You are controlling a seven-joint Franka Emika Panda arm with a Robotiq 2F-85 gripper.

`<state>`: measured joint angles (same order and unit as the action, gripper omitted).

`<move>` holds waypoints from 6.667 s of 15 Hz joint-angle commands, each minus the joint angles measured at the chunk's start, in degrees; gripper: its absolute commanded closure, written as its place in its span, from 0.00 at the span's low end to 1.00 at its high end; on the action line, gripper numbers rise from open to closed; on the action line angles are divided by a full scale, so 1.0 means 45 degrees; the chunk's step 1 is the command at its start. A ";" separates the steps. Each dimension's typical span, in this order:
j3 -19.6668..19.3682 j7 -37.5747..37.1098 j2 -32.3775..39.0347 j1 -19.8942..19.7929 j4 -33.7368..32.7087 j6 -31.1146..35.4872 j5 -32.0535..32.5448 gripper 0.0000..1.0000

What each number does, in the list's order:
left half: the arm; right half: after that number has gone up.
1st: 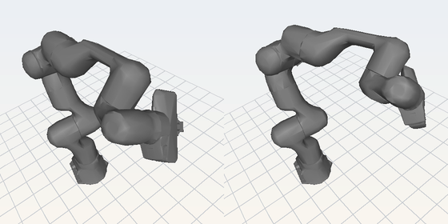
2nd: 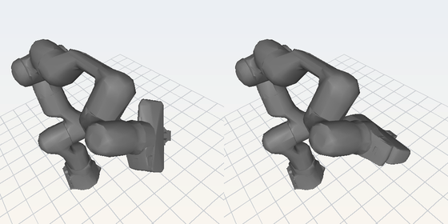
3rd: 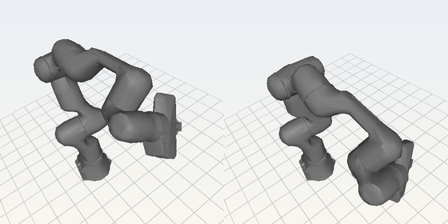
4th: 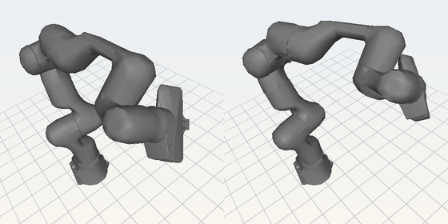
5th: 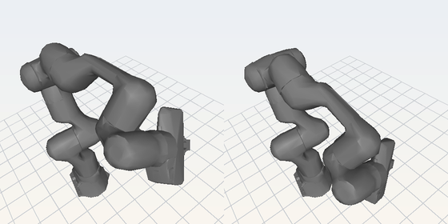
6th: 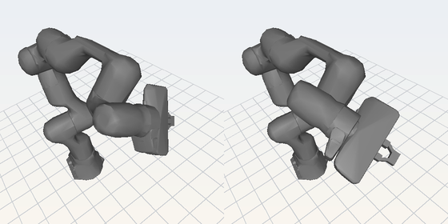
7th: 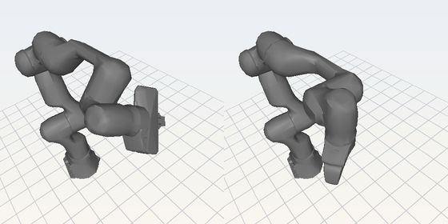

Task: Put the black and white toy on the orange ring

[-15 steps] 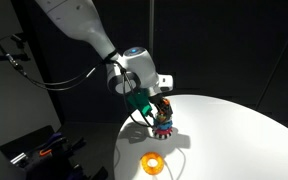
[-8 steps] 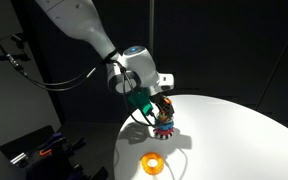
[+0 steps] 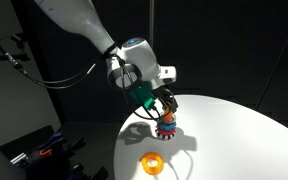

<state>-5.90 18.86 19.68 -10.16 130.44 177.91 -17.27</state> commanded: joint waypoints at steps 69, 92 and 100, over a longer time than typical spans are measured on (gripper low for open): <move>0.1047 0.1295 0.0040 -0.4198 0.2908 -0.0671 0.0187 0.00; -0.1098 -0.3013 -0.4959 -0.0496 0.0432 -1.3264 0.4365 0.00; -0.0934 -0.2918 -0.7039 -0.0053 0.0287 -1.5120 0.4193 0.00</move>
<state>-10.36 5.64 -8.10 -11.12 131.83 112.23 2.05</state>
